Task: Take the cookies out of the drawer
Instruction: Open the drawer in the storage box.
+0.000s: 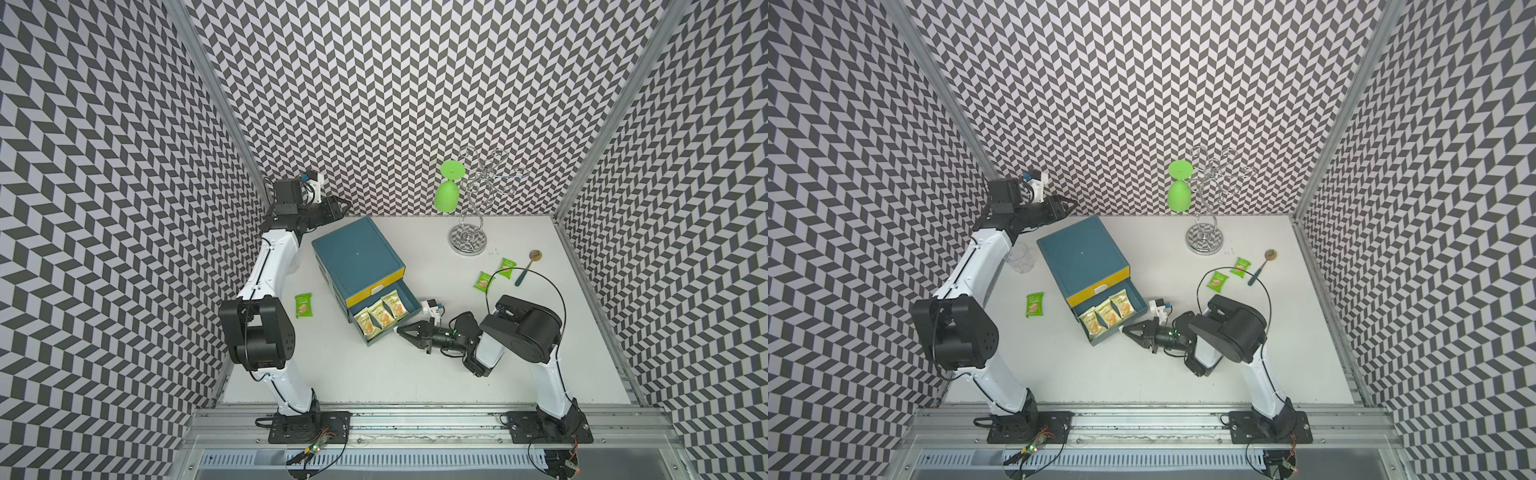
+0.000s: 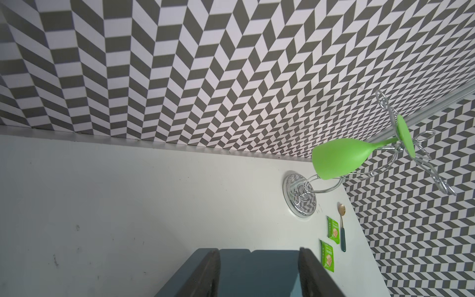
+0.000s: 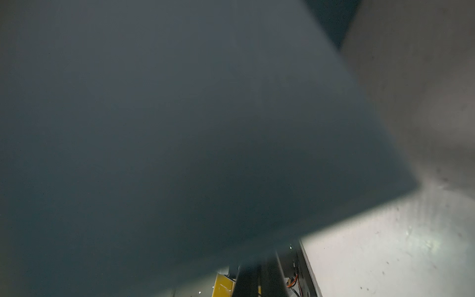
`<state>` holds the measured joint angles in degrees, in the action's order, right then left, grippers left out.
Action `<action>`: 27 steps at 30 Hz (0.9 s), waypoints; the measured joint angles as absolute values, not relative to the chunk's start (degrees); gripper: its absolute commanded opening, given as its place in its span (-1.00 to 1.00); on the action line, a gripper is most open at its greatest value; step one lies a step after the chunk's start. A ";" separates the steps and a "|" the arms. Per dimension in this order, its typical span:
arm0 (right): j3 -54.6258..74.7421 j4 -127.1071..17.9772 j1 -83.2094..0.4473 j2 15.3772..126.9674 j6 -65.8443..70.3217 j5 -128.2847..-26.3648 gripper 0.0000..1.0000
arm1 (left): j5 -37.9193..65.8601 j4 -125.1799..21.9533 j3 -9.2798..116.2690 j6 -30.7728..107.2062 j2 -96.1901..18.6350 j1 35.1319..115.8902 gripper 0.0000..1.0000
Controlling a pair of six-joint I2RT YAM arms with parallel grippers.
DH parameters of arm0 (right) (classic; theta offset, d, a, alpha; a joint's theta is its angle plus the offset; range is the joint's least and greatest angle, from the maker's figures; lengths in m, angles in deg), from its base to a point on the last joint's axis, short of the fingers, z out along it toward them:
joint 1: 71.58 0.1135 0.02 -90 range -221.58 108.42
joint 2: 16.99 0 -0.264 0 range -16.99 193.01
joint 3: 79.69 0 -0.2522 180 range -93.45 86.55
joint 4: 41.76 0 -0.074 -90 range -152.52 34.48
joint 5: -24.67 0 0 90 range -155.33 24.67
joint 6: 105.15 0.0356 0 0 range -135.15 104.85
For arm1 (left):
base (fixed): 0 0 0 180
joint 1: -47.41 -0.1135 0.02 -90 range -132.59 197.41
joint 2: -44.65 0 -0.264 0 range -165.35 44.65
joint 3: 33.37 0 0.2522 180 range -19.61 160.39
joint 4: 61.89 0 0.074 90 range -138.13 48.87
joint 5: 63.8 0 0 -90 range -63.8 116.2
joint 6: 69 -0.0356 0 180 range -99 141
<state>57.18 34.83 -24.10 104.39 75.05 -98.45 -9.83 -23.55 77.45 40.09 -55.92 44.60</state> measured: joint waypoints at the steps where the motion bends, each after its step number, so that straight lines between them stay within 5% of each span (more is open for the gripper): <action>1: 57.16 34.81 -24.08 104.61 75.09 -98.69 -1.00 | -9.42 -23.07 77.64 40.09 -55.14 44.67 0.08; 19: 52.88 34.81 -24.14 102.79 75.02 -99.89 -1.00 | -8.04 -22.29 74.36 38.69 -54.39 45.19 -0.03; 27: 51.11 34.68 -24.14 101.42 73.65 -101.42 -1.00 | -8.52 -21.45 72.62 37.77 -52.05 46.02 -0.38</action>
<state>51.11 34.68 -24.14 101.42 73.65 -101.42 -8.52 -21.45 72.62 37.77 -52.05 46.02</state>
